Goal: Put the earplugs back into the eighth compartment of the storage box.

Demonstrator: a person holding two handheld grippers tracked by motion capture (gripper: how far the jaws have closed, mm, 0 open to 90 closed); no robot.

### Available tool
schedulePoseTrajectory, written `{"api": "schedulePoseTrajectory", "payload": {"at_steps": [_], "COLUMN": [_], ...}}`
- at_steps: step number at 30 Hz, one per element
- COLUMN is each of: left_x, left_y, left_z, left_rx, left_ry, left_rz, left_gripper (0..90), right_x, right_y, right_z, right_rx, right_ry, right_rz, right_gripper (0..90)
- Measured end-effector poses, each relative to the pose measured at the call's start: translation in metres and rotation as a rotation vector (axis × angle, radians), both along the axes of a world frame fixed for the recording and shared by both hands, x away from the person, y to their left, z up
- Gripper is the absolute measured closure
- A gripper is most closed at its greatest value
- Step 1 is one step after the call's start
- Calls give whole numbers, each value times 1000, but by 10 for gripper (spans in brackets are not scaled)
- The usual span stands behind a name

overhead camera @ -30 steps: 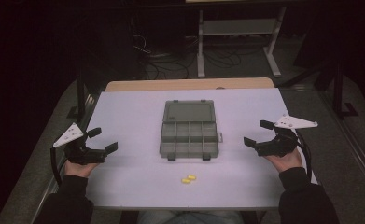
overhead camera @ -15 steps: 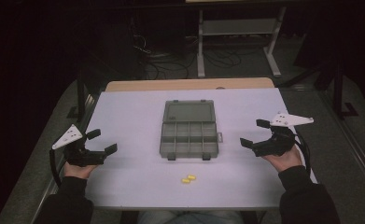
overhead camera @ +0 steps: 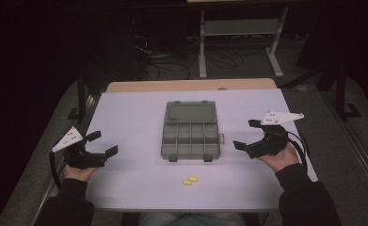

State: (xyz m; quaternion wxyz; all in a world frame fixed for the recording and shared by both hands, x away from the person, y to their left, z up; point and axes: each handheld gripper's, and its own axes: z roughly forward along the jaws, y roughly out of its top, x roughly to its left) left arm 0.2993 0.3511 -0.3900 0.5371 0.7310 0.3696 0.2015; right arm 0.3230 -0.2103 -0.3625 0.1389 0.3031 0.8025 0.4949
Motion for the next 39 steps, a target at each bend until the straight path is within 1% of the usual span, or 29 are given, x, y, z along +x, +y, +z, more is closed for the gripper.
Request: {"api": "schedulePoseTrajectory", "payload": {"at_steps": [2, 5, 6, 8, 9, 12, 14, 17, 20, 27, 28, 29, 31, 32, 34, 36, 37, 39], "left_x": [0, 0, 0, 0, 0, 0, 0, 0, 0, -1, -1, -1, -1, -1, -1, -1, -1, -1], "left_y": [0, 0, 0, 0, 0, 0, -1, -1, -1, -1, -1, -1, -1, -1, -1, -1, -1, -1], "left_z": [0, 0, 0, 0, 0, 0, 0, 0, 0, 0, 0, 0, 0, 0, 0, 0, 0, 0], "left_rx": [2, 2, 3, 3, 2, 2, 1, 1, 1, 1, 1, 2, 1, 1, 2, 2, 2, 1], "left_ry": [-2, -2, -2, -2, -2, -2, -2, -1, -1, 0, 0, 1, 0, 0, 0, 0, 0, -2], "left_rz": [-1, -1, -1, -2, -2, -3, -3, -4, -3, -5, -5, -5, -5, -6, -6, -6, -7, -7], "left_gripper": [0, 0, 0, 0, 0, 0, 0, 0, 0, 0, 0, 0, 0, 0, 0, 0, 0, 0], "right_x": [1, 2, 2, 3, 3, 4, 4, 5, 6, 7, 7, 7, 7, 7, 7, 6, 6, 5], "right_y": [7, 12, 18, 21, 27, 35, 37, 47, 54, 77, 77, 84, 92, 92, 101, 104, 110, 115], "right_z": [3, 5, 7, 8, 10, 13, 13, 16, 17, 13, 13, 11, 10, 10, 8, 8, 7, 6], "right_rx": [-4, -7, -10, -14, -24, -45, -49, -68, -82, -128, -128, -144, -163, -163, -180, -186, -198, -209], "right_ry": [4, 4, 5, 6, 6, 14, 19, 33, 38, 66, 66, 74, 84, 84, 92, 97, 98, 106], "right_rz": [22, 37, 53, 63, 82, 98, 105, 133, 157, 224, 224, 244, 267, 267, 295, 303, 323, 337], "right_gripper": [0, 0, 0, 0, 0, 0, 0, 0, 0, 0, 0, 0, 0, 0, 0, 0, 0, 0]}}
